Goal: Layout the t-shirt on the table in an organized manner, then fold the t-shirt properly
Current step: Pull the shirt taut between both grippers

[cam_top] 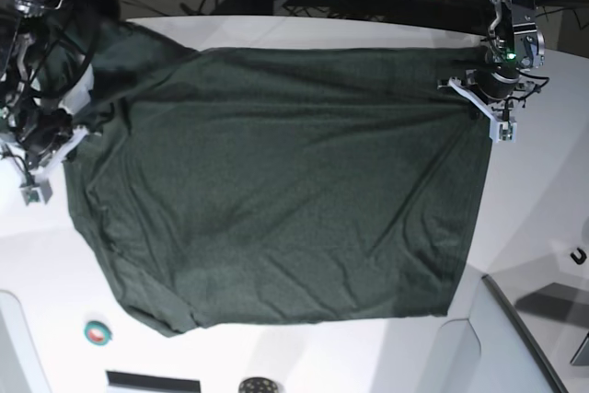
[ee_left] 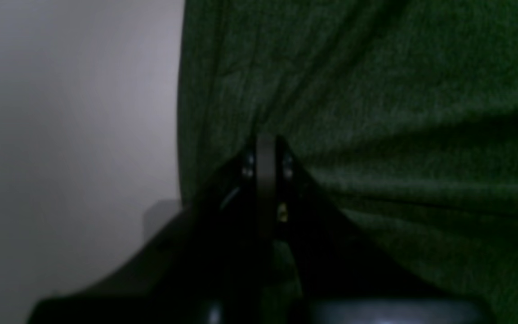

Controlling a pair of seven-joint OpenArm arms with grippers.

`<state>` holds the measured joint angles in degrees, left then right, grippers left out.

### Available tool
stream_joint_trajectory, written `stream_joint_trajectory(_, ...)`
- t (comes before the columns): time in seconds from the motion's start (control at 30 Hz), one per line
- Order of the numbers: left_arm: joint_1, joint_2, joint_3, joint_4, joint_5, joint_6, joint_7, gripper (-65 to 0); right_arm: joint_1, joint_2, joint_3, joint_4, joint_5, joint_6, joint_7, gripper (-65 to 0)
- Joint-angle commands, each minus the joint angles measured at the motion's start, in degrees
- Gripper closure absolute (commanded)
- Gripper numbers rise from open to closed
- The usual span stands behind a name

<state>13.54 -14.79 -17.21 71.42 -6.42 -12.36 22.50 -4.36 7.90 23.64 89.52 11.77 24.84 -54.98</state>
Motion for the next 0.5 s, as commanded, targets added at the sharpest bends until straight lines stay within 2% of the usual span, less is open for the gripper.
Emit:
stream_joint_trajectory(0.0,0.66,-0.29,0.03,-0.25,0.74,-0.43,3.39,0.0,-0.34,0.76,0.41,1.69,0.05,-1.76,-1.24,-0.2)
stream_joint_trajectory(0.07,0.66,-0.38,0.03,-0.43,0.66,-0.43,3.39,0.0,-3.07,0.49,0.41,3.80,0.05,-2.82,-1.85,-0.2)
stream_joint_trajectory(0.2,0.66,-0.38,0.03,-0.34,0.66,-0.43,3.39,0.0,-4.91,0.32,0.05,1.08,0.14,-2.82,7.29,-0.3)
stream_joint_trajectory(0.3,0.57,-0.38,0.03,-0.25,0.66,-0.43,3.39,0.0,-1.84,0.76,-0.12,-5.34,0.14,-2.20,11.68,-0.3)
stream_joint_trajectory(0.47,0.39,-0.38,0.03,-0.25,0.74,-0.43,3.39,0.0,5.55,2.87,-0.83,-16.86,0.14,-0.27,12.56,-0.2)
